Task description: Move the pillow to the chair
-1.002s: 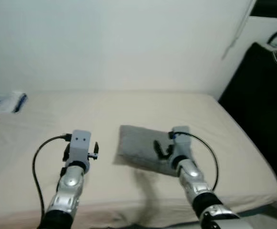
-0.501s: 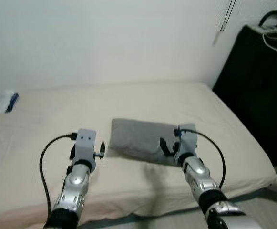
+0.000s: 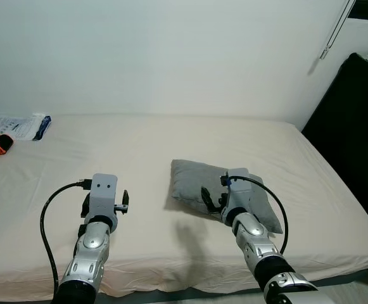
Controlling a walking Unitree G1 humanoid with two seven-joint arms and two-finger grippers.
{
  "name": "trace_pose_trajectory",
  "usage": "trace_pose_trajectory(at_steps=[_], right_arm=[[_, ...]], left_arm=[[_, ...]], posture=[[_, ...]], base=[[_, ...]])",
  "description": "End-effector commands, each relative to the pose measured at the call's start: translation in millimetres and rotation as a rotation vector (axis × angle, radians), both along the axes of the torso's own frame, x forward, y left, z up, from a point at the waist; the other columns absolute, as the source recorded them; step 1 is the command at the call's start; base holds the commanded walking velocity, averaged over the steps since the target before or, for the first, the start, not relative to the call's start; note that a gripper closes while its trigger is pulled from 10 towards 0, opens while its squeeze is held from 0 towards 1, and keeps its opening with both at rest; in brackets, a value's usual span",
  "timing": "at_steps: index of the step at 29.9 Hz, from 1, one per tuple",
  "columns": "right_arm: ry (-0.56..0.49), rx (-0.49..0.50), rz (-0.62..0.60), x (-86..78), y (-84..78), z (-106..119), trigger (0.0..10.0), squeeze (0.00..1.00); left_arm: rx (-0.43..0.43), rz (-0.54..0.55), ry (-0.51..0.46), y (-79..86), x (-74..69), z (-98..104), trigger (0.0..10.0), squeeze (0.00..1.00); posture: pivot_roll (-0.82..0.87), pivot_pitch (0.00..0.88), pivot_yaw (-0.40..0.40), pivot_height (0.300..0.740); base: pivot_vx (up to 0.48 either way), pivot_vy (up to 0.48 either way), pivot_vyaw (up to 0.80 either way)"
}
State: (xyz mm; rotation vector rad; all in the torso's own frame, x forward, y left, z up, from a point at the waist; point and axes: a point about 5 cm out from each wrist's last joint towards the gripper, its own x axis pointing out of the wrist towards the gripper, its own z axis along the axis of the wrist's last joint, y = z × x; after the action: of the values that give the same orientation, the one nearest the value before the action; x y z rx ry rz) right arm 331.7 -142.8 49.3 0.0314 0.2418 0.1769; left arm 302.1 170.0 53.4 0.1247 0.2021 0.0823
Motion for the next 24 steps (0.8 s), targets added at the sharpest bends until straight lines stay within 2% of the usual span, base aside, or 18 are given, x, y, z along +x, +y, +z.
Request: trace_pose_trajectory(at_steps=[1,16,19,22,23,24], right_arm=[[0.001,0.000,-0.020,1.5,-5.1,0.9,10.0,0.00],[0.001,0.004,-0.035,4.2,-8.6,3.4,10.0,0.00],[0.000,0.003,-0.036,5.1,-8.6,4.5,10.0,0.00],[-0.002,0.000,-0.038,6.0,-9.4,5.5,10.0,0.00],[-0.002,0.000,-0.038,6.0,-9.4,5.5,10.0,0.00],[-0.002,-0.002,-0.041,6.3,-10.0,5.7,10.0,0.00]], left_arm=[[-0.010,-0.002,0.020,-3.5,-0.7,-3.5,10.0,0.00],[-0.030,-0.001,0.034,-4.9,1.1,-5.0,10.0,0.00],[-0.003,-0.015,0.034,-5.9,2.5,-4.2,10.0,0.00],[0.059,-0.063,0.016,-10.7,4.1,-1.4,10.0,0.00],[0.059,-0.063,0.016,-10.7,4.1,-1.4,10.0,0.00],[0.010,-0.049,0.009,-11.8,4.7,-0.7,10.0,0.00]], posture=[[0.00,0.000,-0.065,0.740],[-0.01,0.000,-0.059,0.740],[-0.01,0.000,-0.058,0.740],[-0.02,0.000,-0.056,0.740],[-0.02,0.000,-0.056,0.740],[-0.02,0.000,-0.052,0.740]], base=[[0.000,0.000,0.00],[0.000,0.000,0.00],[0.000,0.000,0.00],[0.000,-0.480,0.00],[0.000,-0.480,0.00],[0.000,0.000,0.00]])
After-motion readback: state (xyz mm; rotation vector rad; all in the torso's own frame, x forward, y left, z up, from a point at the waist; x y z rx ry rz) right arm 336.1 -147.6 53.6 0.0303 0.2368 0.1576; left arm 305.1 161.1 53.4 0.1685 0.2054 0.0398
